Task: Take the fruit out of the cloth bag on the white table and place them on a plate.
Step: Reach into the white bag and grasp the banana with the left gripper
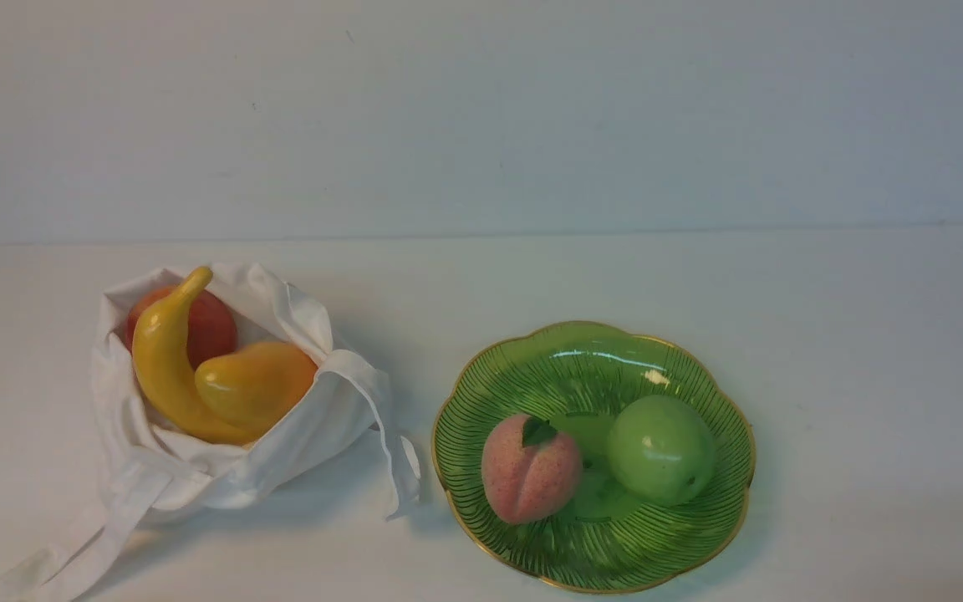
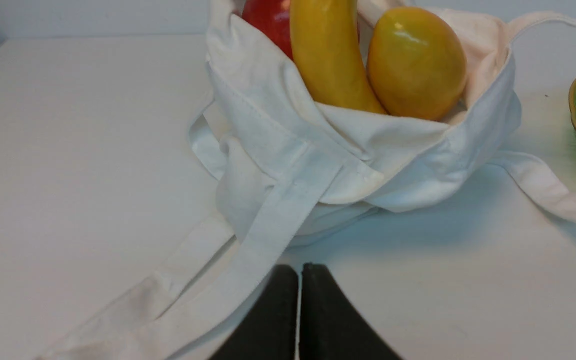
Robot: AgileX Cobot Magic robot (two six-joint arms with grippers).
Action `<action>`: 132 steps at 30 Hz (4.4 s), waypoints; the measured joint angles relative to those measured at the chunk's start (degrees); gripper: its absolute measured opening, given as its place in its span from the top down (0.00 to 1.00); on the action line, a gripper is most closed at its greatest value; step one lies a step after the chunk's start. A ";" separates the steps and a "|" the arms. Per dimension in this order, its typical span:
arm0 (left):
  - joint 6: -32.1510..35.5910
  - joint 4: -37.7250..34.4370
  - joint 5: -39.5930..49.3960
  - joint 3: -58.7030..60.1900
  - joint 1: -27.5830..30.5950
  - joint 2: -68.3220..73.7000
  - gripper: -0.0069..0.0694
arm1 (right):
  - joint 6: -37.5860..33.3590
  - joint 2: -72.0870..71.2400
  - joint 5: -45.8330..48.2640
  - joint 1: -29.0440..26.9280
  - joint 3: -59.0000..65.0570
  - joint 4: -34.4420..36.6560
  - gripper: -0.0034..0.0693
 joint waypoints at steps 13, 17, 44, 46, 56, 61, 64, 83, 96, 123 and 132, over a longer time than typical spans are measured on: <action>0.00 0.00 0.00 0.00 0.00 0.00 0.92 | 0.00 0.00 0.00 0.00 0.00 0.00 0.90; 0.00 0.00 0.00 0.00 0.00 0.00 0.92 | 0.00 0.00 0.00 0.00 0.00 0.00 0.90; -4.61 -10.96 -10.86 0.11 0.00 0.00 0.92 | 0.00 0.00 0.00 0.00 0.00 0.00 0.90; -6.44 -17.14 -14.64 0.11 0.00 0.00 0.92 | 0.00 0.00 0.00 0.00 0.00 0.00 0.90; -8.99 -39.47 -33.70 -0.46 0.00 0.00 0.92 | 0.00 0.00 0.00 0.00 0.00 0.00 0.90; -2.97 -36.64 -33.69 -11.68 0.00 1.37 0.92 | 0.00 0.00 0.00 0.00 0.00 0.00 0.90; 2.13 -35.41 -23.93 -20.63 0.00 7.85 0.92 | 0.00 0.00 0.00 0.00 0.00 0.00 0.90; 10.89 -15.08 24.48 -61.77 0.00 73.68 0.91 | 0.00 0.00 0.02 0.00 0.00 0.00 0.90; 10.18 -5.97 18.08 -66.21 0.00 81.59 0.48 | 0.00 0.00 0.02 0.00 0.00 0.00 0.90; 9.88 -6.92 19.29 -66.21 -0.11 85.42 0.58 | 0.00 0.00 0.02 0.00 0.00 0.00 0.90; 10.21 -5.88 20.27 -66.40 -0.11 77.55 0.58 | 0.00 0.00 0.02 0.00 0.00 0.00 0.90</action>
